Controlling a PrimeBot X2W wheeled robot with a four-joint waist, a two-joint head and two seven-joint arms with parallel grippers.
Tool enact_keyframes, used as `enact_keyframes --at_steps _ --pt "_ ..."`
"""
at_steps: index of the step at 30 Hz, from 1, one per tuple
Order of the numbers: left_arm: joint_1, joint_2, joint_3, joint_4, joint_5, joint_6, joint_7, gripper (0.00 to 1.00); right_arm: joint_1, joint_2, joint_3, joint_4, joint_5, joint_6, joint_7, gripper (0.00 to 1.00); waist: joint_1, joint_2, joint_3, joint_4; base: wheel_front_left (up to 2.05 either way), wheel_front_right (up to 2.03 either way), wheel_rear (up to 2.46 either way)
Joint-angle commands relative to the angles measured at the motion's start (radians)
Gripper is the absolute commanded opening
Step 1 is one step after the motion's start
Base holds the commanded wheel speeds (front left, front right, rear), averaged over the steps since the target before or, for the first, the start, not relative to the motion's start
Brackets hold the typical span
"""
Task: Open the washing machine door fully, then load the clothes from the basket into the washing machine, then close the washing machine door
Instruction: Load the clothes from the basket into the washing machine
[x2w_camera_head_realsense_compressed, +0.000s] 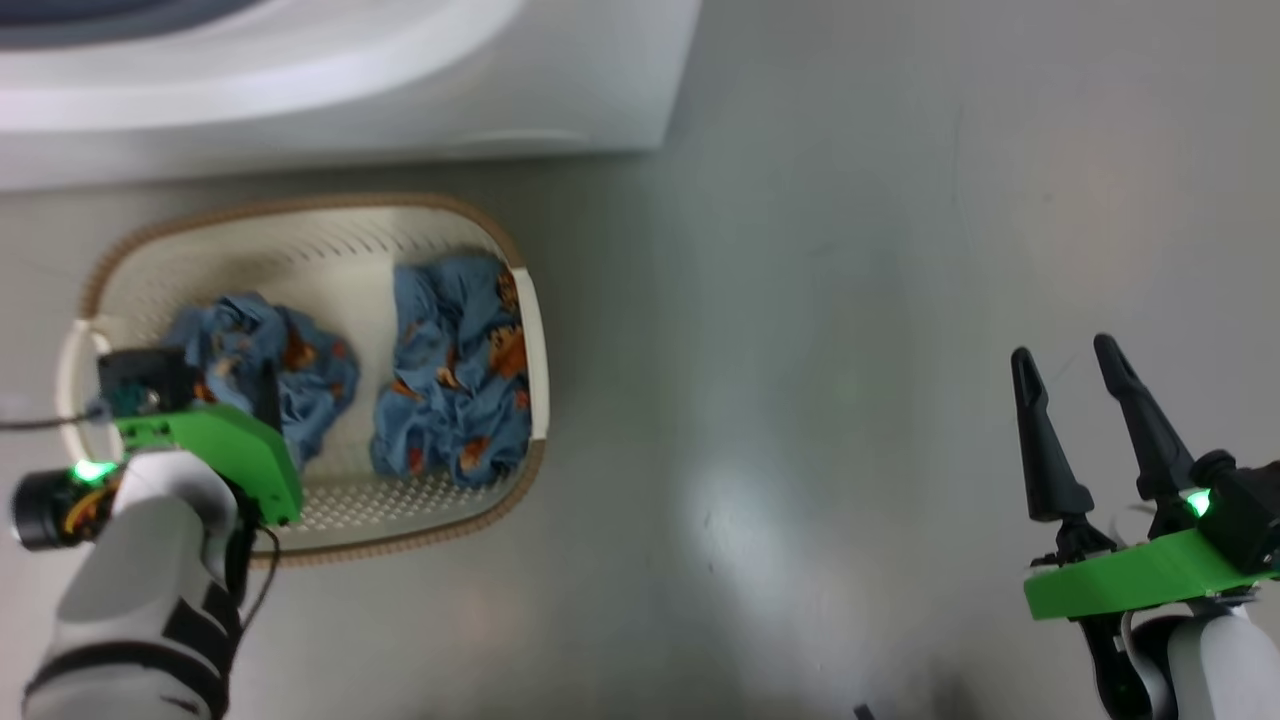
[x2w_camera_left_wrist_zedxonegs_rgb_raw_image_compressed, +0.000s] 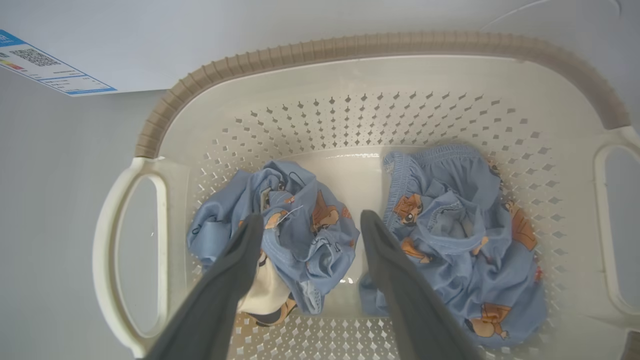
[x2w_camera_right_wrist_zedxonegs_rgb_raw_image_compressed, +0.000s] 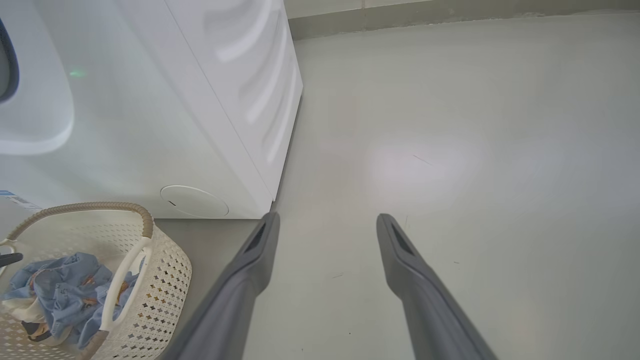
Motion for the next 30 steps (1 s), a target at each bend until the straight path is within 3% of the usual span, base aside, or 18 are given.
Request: enact_keyframes --at_steps 1,15,30 --pt "-0.02 0.056 0.016 0.027 0.015 0.007 0.01 1.0 -0.003 0.002 0.019 -0.032 -0.01 0.002 -0.007 1.0 -0.0001 0.0 0.139 -0.042 0.0 0.0 0.0" --pt "-0.166 0.149 -0.044 0.111 0.055 0.022 0.124 1.0 -0.004 0.025 0.003 -0.097 -0.024 0.002 -0.023 1.0 -0.0001 0.0 0.307 -0.093 0.0 0.0 0.0" --pt "-0.206 0.152 -0.061 0.117 0.048 0.082 0.159 1.0 0.041 0.029 -0.003 -0.148 -0.033 0.002 -0.008 1.0 -0.0001 0.0 0.336 -0.099 0.0 0.0 0.0"
